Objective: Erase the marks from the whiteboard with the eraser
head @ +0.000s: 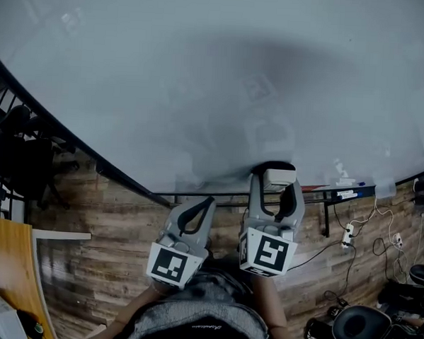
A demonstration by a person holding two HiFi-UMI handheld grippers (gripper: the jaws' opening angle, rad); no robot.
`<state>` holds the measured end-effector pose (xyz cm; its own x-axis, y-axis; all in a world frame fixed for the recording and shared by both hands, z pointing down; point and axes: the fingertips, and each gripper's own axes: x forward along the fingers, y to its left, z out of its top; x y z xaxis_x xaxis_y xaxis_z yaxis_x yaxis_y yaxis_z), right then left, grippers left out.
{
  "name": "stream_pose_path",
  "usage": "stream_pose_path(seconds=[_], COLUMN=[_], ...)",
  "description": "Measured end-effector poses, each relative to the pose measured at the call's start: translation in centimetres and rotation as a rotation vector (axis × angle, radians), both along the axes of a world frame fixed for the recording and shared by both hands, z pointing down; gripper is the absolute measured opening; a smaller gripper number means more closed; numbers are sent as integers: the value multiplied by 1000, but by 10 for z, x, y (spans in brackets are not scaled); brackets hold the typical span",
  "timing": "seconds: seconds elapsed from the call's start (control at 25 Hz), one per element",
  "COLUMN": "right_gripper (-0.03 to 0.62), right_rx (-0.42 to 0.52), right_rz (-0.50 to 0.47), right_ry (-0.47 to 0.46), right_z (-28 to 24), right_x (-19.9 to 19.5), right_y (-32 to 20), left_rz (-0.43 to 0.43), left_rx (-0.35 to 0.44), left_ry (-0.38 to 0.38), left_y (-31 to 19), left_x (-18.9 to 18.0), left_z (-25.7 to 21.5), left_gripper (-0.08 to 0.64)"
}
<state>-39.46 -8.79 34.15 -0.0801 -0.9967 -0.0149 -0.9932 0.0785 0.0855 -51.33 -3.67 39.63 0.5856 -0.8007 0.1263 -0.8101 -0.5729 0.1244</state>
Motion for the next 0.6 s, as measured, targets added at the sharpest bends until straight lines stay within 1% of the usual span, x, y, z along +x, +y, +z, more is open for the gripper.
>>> stream_pose_path(seconds=[0.16,0.36,0.6], right_gripper=[261,261,262], right_rx=[4,8,12], right_rz=[-20,-47,-51], right_ry=[10,33,55], right_z=[-2,-4,-5], right_x=[-18,-44,-66], right_y=[1,0,2], left_rz=[-4,-46,-89], left_rx=[32,-1,-2], left_ry=[-43,3,4], left_y=[3,6,12], left_x=[-19,-32,-56], left_z=[6,1,0], left_gripper=[3,3,3])
